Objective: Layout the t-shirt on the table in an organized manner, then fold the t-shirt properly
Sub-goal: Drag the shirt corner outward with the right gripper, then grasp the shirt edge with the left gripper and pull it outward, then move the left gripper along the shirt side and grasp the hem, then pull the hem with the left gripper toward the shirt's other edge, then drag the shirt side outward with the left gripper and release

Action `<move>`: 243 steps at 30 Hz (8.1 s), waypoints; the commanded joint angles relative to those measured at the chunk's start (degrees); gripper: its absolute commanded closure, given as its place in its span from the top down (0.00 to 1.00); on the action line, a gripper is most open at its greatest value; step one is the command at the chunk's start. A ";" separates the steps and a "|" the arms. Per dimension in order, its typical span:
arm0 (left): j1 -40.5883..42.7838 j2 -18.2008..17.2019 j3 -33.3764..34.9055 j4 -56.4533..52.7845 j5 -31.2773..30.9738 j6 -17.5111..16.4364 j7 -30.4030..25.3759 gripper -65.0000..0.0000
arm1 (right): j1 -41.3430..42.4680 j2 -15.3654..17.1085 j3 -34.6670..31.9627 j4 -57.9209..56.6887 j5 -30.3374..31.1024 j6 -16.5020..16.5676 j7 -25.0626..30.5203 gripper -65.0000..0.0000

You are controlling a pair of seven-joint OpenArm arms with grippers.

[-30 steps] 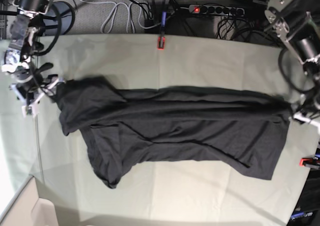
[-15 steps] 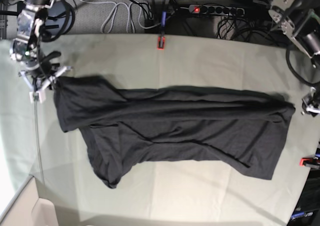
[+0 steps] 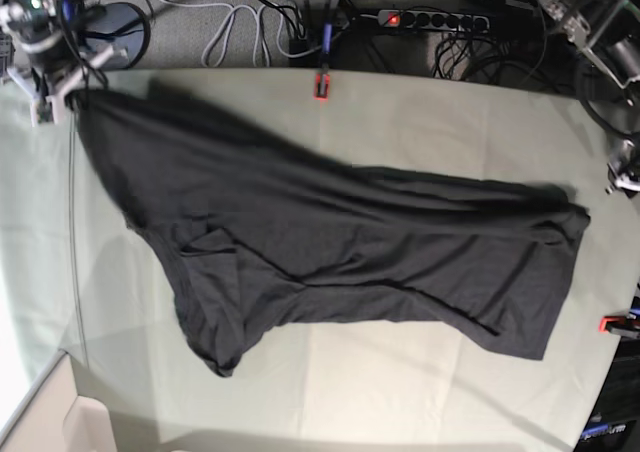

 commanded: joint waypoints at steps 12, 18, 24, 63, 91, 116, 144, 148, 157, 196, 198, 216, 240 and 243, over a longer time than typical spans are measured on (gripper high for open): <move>4.85 0.63 0.39 2.26 -0.58 -0.10 -0.76 0.56 | -5.18 -1.96 11.24 0.94 0.53 3.49 1.06 0.00; 6.52 5.29 1.10 9.82 -5.33 -0.19 -0.76 0.56 | -4.74 -2.05 11.33 1.20 0.53 3.49 1.06 0.00; 4.14 6.60 9.89 10.52 -6.91 0.25 -0.85 0.56 | -2.63 -3.45 11.33 1.37 0.45 3.49 0.98 0.00; 10.03 6.87 20.17 18.61 -7.35 0.51 -10.17 0.00 | -2.28 -3.28 11.42 1.11 0.45 3.49 0.98 0.00; 25.16 7.04 9.54 30.74 -7.35 -0.02 -1.91 0.40 | -0.69 -3.28 8.78 1.11 0.45 3.49 0.98 0.00; -2.80 4.67 9.89 5.07 1.09 0.69 -8.15 0.40 | -0.69 -3.28 8.78 1.11 0.45 3.49 0.98 0.00; -18.71 3.70 14.99 -11.28 2.14 0.69 -22.30 0.00 | -0.69 -3.28 8.78 0.94 0.45 3.49 0.98 0.00; -21.79 3.88 14.99 -11.55 2.14 0.69 -22.30 0.00 | -0.69 -3.28 8.78 0.94 0.45 3.49 0.98 0.00; -25.83 3.88 20.00 -11.81 1.61 0.69 -22.83 0.00 | -0.69 -3.28 8.78 0.94 0.45 3.49 0.98 0.00; 2.74 8.80 10.50 12.28 -2.78 0.60 -14.13 0.38 | 0.98 -3.45 6.05 0.94 0.45 3.49 0.98 0.00; 5.46 8.54 10.24 12.01 -4.36 0.51 -14.13 0.38 | 0.89 -3.45 5.53 0.94 0.45 3.49 0.98 0.00; 12.50 8.98 10.33 11.49 -5.95 0.25 -14.04 0.63 | 1.15 -3.28 4.03 0.85 0.45 3.49 0.98 0.00; 10.91 8.45 10.33 4.01 -6.47 -0.02 -14.74 0.25 | 1.15 -3.19 4.47 0.85 0.45 3.49 0.98 0.00; 10.91 8.45 10.15 4.10 -6.47 -0.02 -14.56 0.02 | 1.15 -3.19 4.47 0.85 0.45 3.49 0.98 0.00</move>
